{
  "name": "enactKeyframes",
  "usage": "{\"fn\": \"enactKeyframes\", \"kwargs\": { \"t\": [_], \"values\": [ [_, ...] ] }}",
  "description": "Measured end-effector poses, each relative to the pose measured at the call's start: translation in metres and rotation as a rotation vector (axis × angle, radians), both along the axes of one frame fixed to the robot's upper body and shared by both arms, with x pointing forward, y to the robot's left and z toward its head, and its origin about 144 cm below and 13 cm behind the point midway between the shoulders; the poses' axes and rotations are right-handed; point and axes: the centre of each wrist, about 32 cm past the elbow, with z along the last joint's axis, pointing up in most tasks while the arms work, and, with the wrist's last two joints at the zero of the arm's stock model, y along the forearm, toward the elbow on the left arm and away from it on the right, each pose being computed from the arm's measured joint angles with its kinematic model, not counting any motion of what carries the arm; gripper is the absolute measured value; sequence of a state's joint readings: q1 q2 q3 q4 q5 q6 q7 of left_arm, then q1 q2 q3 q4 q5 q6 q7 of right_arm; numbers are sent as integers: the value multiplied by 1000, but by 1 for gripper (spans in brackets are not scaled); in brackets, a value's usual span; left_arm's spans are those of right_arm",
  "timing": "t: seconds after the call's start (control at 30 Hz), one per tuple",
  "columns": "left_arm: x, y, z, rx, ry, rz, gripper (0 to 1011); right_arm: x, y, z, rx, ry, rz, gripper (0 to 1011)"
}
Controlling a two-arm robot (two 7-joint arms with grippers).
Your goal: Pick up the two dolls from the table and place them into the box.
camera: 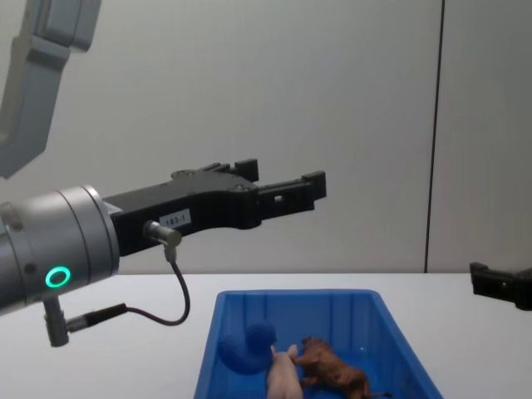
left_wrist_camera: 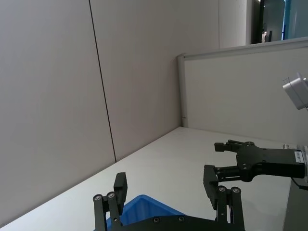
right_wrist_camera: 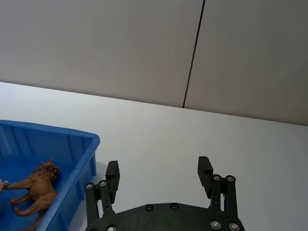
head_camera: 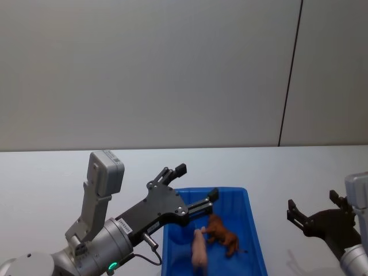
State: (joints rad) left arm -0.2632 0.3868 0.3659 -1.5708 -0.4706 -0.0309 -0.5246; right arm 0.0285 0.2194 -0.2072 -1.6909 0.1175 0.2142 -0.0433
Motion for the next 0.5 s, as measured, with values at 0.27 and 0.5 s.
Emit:
{"fn": "enactKeyframes", "kwargs": {
  "t": [0.27,0.5],
  "values": [
    [1,-1,1,-3,-4,-13,1001,0,0,0,0,0,0,1001],
    [1,-2,1,-4,-6,-19,1001,0,0,0,0,0,0,1001]
  ]
}}
